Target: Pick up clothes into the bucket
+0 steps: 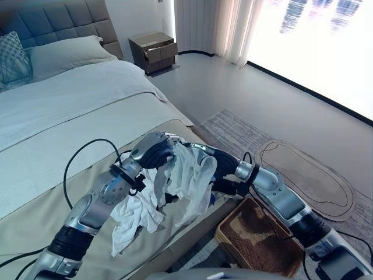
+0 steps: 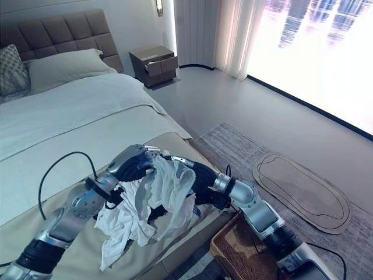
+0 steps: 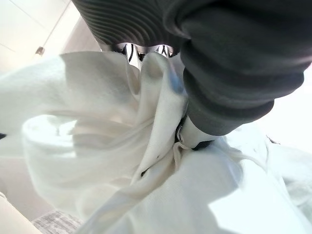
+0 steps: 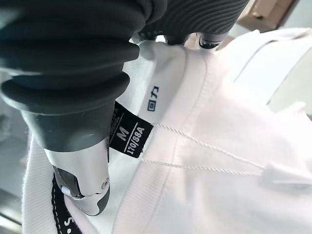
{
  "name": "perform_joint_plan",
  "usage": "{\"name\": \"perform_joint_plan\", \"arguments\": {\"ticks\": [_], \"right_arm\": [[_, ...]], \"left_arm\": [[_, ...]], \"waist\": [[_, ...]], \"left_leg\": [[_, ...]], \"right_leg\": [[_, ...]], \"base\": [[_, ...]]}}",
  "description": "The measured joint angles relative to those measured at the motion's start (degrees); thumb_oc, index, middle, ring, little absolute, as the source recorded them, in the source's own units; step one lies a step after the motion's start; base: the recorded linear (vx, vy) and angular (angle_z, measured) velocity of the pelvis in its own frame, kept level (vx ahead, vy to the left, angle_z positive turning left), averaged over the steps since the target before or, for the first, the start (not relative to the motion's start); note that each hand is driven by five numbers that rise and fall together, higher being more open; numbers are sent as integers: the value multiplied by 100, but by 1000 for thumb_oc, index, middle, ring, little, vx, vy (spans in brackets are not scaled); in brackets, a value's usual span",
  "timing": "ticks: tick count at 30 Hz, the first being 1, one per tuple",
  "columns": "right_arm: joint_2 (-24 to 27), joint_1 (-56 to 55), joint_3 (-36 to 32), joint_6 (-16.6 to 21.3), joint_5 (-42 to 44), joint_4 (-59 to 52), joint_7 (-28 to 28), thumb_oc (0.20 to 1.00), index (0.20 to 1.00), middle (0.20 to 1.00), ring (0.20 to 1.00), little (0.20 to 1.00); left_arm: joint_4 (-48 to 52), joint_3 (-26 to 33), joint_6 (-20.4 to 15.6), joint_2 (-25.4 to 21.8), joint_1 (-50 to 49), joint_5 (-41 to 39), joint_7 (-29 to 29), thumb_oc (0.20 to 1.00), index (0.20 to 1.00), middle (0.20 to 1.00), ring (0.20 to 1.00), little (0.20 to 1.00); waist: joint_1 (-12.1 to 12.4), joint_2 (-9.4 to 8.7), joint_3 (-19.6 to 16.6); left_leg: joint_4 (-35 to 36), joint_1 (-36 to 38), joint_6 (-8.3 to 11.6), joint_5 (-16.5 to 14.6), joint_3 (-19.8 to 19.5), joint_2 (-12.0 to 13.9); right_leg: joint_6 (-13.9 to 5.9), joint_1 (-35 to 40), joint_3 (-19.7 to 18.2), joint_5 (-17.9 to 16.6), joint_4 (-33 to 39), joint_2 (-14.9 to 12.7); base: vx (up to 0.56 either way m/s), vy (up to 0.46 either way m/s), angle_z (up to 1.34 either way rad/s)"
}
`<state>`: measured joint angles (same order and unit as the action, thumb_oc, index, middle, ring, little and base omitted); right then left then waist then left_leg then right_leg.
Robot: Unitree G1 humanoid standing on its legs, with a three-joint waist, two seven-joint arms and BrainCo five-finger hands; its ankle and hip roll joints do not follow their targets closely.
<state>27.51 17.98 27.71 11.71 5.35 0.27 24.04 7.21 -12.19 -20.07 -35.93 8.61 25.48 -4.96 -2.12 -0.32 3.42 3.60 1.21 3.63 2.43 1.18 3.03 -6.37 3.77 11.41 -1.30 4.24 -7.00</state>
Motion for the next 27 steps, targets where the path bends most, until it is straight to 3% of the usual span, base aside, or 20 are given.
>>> {"name": "perform_joint_plan", "arguments": {"ticks": [3,4,5,6,12,27], "right_arm": [[-43,118,46,63,-443,73,-107,1000,1000,1000,1000,1000],[-83,121,47,90,-478,118,-129,925,925,925,925,925],[-174,125,51,118,-579,187,-196,492,492,492,492,492],[-257,143,48,152,-669,264,-296,200,200,200,200,200],[-595,407,-16,185,-1166,493,-863,200,200,200,200,200],[-859,135,3,158,-471,688,-962,200,200,200,200,200]], "left_arm": [[-2,7,106,-6,0,0,0,200,200,200,200,200],[-2,12,125,-9,0,-1,0,200,200,200,200,200],[-2,23,184,-10,0,-4,0,200,200,200,200,200],[-2,23,226,-11,-3,-4,-5,200,200,200,200,200],[0,4,314,7,-29,-282,-12,200,200,200,200,200],[-1,-9,351,15,-119,-452,-5,200,200,200,200,200]], "waist": [[0,-2,-1],[-2,-4,-2],[-2,-4,-3],[-3,-4,-3],[-16,-13,-8],[-13,-112,-72]], "left_leg": [[-3,0,0,0,0,2],[-5,1,0,0,1,2],[-5,0,0,0,0,3],[-5,1,0,0,0,3],[-10,0,0,0,1,2],[-13,4,0,0,10,-1]], "right_leg": [[0,0,0,0,-1,0],[0,1,0,0,-2,1],[0,0,0,0,-3,2],[1,0,0,0,-4,2],[3,-3,-3,-2,-8,1],[3,-5,-15,-3,-11,-3]], "base": [[0,0,0],[0,0,0],[0,0,0],[0,0,0],[0,0,0],[0,0,0]]}}
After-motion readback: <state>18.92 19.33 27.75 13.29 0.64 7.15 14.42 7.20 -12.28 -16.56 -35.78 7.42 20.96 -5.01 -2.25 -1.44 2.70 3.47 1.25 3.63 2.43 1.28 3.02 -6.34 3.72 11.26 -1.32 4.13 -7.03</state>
